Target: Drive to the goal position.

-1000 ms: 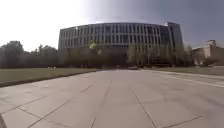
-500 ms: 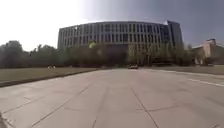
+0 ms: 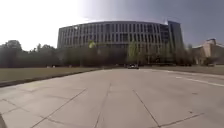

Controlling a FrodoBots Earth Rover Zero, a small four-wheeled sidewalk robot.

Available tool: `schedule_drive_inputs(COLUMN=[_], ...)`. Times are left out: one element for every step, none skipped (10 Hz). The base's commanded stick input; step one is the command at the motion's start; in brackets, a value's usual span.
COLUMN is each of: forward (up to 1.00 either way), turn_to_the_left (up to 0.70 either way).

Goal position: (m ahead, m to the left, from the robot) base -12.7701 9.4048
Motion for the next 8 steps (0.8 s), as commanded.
schedule_drive_inputs(forward=[0.70, 0.70, 0.70, 0.70, 0.70, 0.70, 0.70, 0.70], turn_to_the_left=[0.00, 0.00, 0.00, 0.00, 0.00, 0.00, 0.00, 0.00])
